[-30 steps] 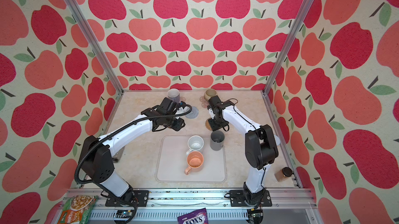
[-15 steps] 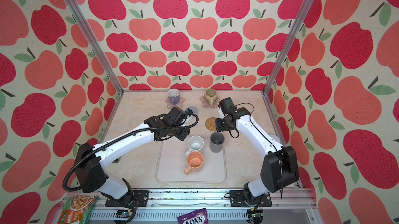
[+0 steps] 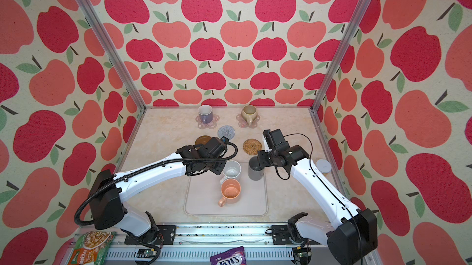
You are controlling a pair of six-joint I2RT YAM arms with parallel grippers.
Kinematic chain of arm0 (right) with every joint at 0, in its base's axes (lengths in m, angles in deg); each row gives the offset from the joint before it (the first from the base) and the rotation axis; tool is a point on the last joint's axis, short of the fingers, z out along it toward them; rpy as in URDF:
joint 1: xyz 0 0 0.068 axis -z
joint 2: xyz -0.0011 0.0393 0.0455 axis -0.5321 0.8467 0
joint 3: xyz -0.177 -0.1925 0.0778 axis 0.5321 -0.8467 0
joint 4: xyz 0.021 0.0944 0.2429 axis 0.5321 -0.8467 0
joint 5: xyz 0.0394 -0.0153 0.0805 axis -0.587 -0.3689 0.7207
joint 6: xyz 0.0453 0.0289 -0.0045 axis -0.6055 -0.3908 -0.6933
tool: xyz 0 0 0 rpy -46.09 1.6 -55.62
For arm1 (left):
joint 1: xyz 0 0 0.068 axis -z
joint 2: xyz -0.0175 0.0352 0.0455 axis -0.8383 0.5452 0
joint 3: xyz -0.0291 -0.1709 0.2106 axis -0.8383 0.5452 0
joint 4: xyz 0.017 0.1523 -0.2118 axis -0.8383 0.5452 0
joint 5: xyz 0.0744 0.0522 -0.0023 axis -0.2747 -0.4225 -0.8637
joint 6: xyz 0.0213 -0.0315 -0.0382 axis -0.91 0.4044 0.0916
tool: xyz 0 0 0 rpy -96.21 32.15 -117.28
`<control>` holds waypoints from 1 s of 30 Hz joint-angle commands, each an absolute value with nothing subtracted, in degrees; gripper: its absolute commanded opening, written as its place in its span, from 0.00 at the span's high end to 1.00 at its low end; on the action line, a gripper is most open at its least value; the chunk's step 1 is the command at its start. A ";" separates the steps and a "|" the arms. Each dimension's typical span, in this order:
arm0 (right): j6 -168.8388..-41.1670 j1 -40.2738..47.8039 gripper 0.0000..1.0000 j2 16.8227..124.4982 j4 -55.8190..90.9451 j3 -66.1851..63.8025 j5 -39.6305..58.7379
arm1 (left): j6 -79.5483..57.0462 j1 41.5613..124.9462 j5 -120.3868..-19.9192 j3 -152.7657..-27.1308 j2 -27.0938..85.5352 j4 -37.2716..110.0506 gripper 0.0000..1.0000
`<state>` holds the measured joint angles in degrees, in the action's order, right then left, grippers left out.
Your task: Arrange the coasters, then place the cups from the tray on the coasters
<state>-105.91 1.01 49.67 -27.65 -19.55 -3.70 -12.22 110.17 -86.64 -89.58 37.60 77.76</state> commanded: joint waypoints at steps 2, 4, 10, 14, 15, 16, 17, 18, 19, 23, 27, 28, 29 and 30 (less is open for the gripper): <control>-106.75 0.12 0.45 46.83 -26.82 -21.71 -4.73 | -10.94 111.10 -88.09 -93.10 40.96 77.19 0.60; -106.21 0.07 0.45 46.24 -26.71 -22.18 -4.59 | -10.72 111.10 -89.46 -93.89 42.16 76.88 0.60; -105.78 -0.29 0.45 46.52 -27.68 -21.75 -3.36 | -11.93 110.93 -96.69 -99.24 45.32 81.30 0.60; -104.48 -0.73 0.44 48.42 -31.63 -17.67 -4.07 | -12.98 110.09 -100.35 -104.02 46.39 83.32 0.60; -103.95 -0.73 0.44 48.99 -32.46 -16.40 -4.44 | -13.53 109.69 -100.19 -104.74 46.35 82.71 0.60; -103.25 -0.75 0.44 49.73 -33.28 -14.72 -4.78 | -13.79 109.04 -99.36 -105.77 46.39 82.12 0.60; -102.76 -0.78 0.43 50.73 -34.20 -12.97 -4.88 | -13.96 108.38 -98.31 -106.68 46.46 81.52 0.60; -102.57 -0.77 0.43 51.59 -35.07 -11.41 -4.82 | -14.10 107.92 -97.47 -107.43 46.43 80.87 0.60; -102.45 -0.80 0.43 52.46 -36.18 -9.71 -4.44 | -14.23 107.54 -96.90 -108.12 46.40 80.29 0.60; -101.70 -0.82 0.43 51.94 -36.35 -7.89 -4.25 | -15.44 106.99 -95.63 -107.97 44.85 78.17 0.60; -100.68 -0.82 0.42 49.52 -35.30 -8.75 -5.06 | -15.57 105.39 -94.99 -105.17 42.43 76.91 0.60; -100.35 -0.84 0.42 49.09 -35.08 -8.84 -5.28 | -15.47 104.86 -94.76 -103.77 41.43 76.29 0.60; -100.08 -0.74 0.42 48.80 -34.95 -8.93 -5.40 | -15.23 104.29 -93.99 -102.46 40.52 75.67 0.60; -99.76 -0.79 0.41 48.70 -34.81 -8.97 -5.54 | -15.00 103.72 -93.41 -101.43 39.74 75.30 0.60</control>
<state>-101.85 -0.47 50.17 -33.96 -9.12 -4.53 -14.43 105.26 -94.83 -103.62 43.26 76.75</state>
